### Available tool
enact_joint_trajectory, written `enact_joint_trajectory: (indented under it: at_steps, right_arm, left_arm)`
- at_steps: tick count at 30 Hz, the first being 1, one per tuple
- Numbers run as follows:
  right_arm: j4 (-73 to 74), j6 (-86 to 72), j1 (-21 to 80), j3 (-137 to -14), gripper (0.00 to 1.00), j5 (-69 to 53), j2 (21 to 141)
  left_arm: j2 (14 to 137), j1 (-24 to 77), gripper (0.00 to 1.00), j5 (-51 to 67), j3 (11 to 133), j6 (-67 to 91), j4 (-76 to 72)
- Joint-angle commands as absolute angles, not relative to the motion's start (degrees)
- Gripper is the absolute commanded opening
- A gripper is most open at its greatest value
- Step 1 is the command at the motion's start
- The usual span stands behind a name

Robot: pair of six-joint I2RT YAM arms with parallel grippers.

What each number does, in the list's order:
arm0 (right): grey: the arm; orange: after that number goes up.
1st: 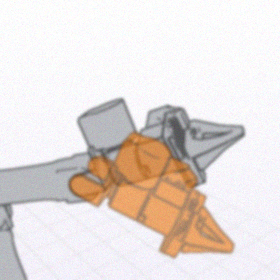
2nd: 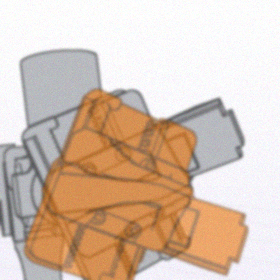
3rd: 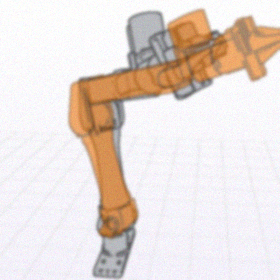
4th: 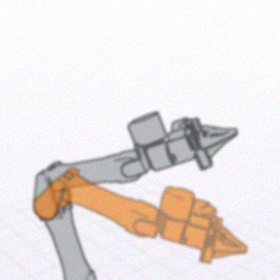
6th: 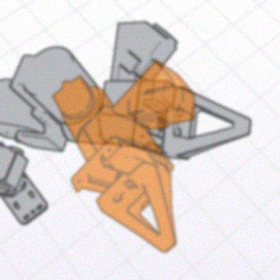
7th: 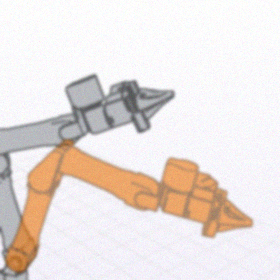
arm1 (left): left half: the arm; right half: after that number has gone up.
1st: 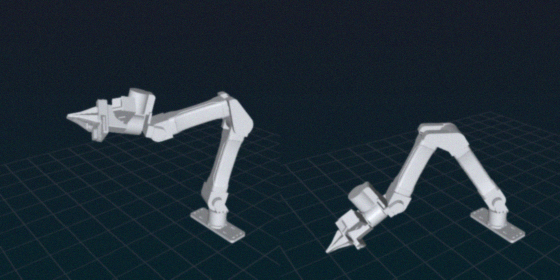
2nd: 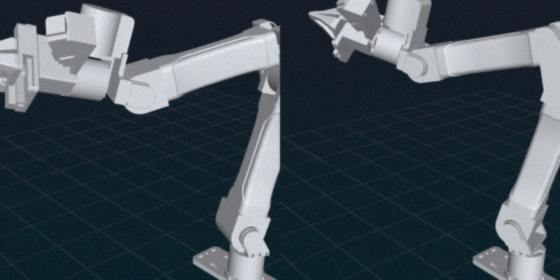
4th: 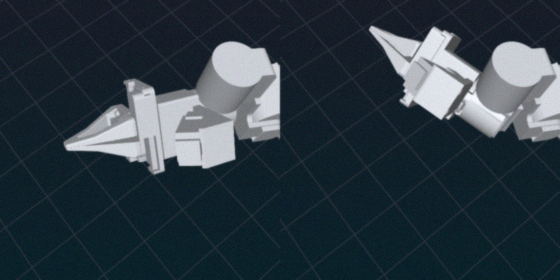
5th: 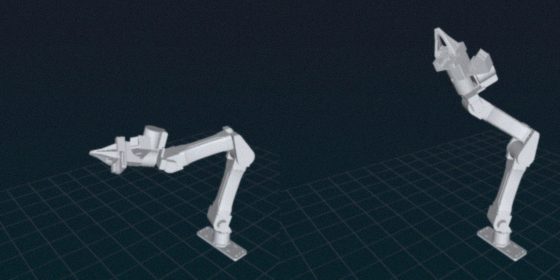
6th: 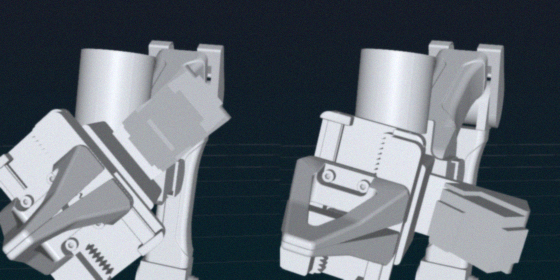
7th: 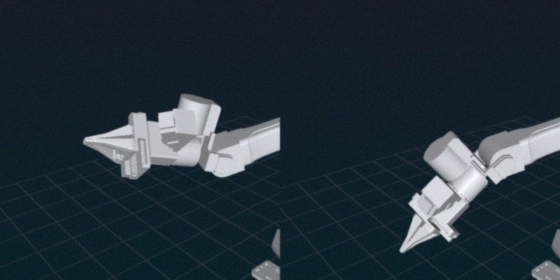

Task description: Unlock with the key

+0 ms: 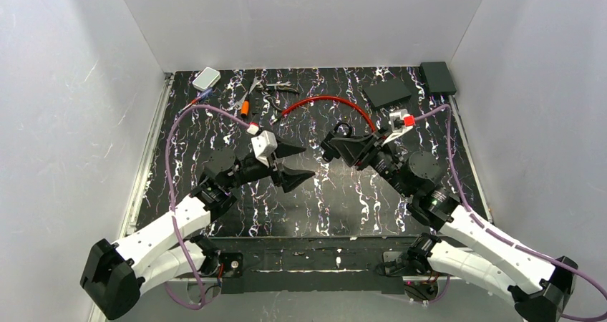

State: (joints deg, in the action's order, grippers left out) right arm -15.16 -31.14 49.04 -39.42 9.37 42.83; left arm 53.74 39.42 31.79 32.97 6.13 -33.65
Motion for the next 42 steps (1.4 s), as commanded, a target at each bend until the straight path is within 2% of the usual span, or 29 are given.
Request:
enact_joint_trajectory:
  at_steps: [1,6,30,34,40,42]
  right_arm:
    - [-29.9,-30.9,48.9,-38.8,0.01,3.0,42.8]
    - [-33.6,-32.2,48.9,-37.9,0.01,0.7,44.0]
    - [-41.7,-37.6,48.9,-36.1,0.01,-2.5,48.7]
    - [-43.0,-38.7,48.9,-35.7,0.01,-2.5,49.3]
    - [-44.4,-39.8,48.9,-35.6,0.01,-2.9,50.0]
    - [-44.6,-40.0,48.9,-35.7,0.01,-3.0,50.2]
  left_arm:
    - [55.7,39.0,0.7,37.8,33.9,17.2,-44.3]
    - [57.9,38.9,0.63,38.4,33.4,22.3,-49.5]
    - [60.1,38.9,0.28,38.4,34.1,23.1,-50.0]
    - [60.5,39.0,0.27,39.3,34.3,22.9,-50.0]
    - [61.2,39.1,0.31,40.1,34.5,23.0,-50.0]
    - [61.0,39.1,0.25,40.0,34.5,22.8,-50.0]
